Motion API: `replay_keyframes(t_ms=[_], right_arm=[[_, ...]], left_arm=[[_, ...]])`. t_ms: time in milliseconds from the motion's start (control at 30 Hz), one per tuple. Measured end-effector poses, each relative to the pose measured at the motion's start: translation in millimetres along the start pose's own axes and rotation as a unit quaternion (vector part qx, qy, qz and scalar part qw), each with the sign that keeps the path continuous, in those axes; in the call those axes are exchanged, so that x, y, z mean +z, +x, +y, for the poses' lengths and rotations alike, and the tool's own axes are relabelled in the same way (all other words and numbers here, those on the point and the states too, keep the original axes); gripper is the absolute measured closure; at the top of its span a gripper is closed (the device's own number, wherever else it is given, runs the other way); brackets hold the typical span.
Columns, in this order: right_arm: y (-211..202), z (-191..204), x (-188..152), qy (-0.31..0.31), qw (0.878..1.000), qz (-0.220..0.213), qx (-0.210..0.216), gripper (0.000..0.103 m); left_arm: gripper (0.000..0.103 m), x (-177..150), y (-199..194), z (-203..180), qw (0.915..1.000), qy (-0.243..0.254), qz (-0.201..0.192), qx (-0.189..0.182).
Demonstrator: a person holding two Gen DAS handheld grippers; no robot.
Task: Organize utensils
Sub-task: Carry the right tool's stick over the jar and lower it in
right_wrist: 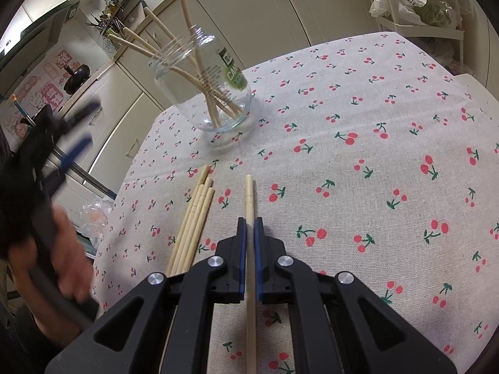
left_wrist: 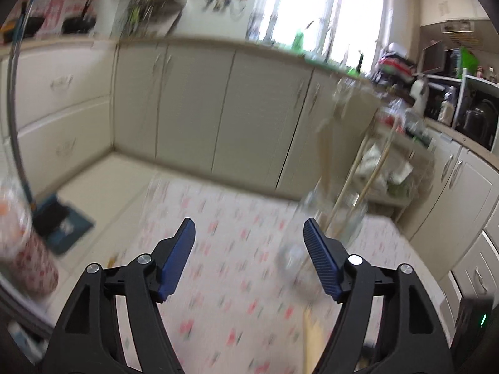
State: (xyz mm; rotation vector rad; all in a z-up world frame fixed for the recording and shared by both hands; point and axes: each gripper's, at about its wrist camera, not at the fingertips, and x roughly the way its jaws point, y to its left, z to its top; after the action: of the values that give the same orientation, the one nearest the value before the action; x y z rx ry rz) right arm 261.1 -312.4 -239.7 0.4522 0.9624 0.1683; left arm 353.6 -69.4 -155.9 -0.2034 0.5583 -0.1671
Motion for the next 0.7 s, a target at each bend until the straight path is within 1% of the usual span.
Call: replay_keyframes(t_ms=[33, 167, 233, 333, 400, 433, 500, 567, 600, 633, 700], right_arm=[[0, 0, 0, -0.001, 1.000, 0.000, -0.001, 0.097], [1, 6, 0, -0.015, 1.000, 0.001, -0.018, 0.097], [1, 14, -1, -0.037, 0.999, 0.003, -0.039, 0.097], [2, 25, -1, -0.072, 0.995, 0.010, -0.071, 0.097], [3, 31, -1, -0.094, 0.991, 0.016, -0.090, 0.097], [4, 34, -1, -0.102, 0.990, 0.017, -0.098, 0.097], [5, 38, -2, -0.114, 0.987, 0.017, -0.113, 0.097], [5, 36, -1, -0.103, 0.988, 0.018, -0.110, 0.097], [4, 31, 1, -0.077, 0.992, 0.022, -0.093, 0.097], [3, 29, 3, -0.065, 0.994, 0.022, -0.085, 0.097], [-5, 32, 8, -0.057, 0.996, 0.004, -0.075, 0.097]], left_arm=[[0.033, -8, -1, 8, 0.9998, -0.009, 0.015, 0.003], [0.030, -29, 0, 31, 0.9982, -0.036, 0.047, 0.010], [0.027, -37, 0, 41, 0.9970, -0.049, 0.059, 0.011], [0.025, -47, 3, 52, 0.9952, -0.064, 0.073, 0.013], [0.023, -46, 4, 57, 0.9939, -0.079, 0.078, 0.002], [0.020, -45, 6, 58, 0.9935, -0.082, 0.078, 0.003], [0.019, -45, 13, 58, 0.9918, -0.088, 0.093, 0.000], [0.019, -45, 16, 57, 0.9910, -0.093, 0.096, -0.002], [0.019, -45, 15, 56, 0.9913, -0.093, 0.093, -0.001], [0.018, -45, 14, 55, 0.9916, -0.092, 0.091, -0.001], [0.018, -46, 14, 52, 0.9922, -0.086, 0.090, -0.005]])
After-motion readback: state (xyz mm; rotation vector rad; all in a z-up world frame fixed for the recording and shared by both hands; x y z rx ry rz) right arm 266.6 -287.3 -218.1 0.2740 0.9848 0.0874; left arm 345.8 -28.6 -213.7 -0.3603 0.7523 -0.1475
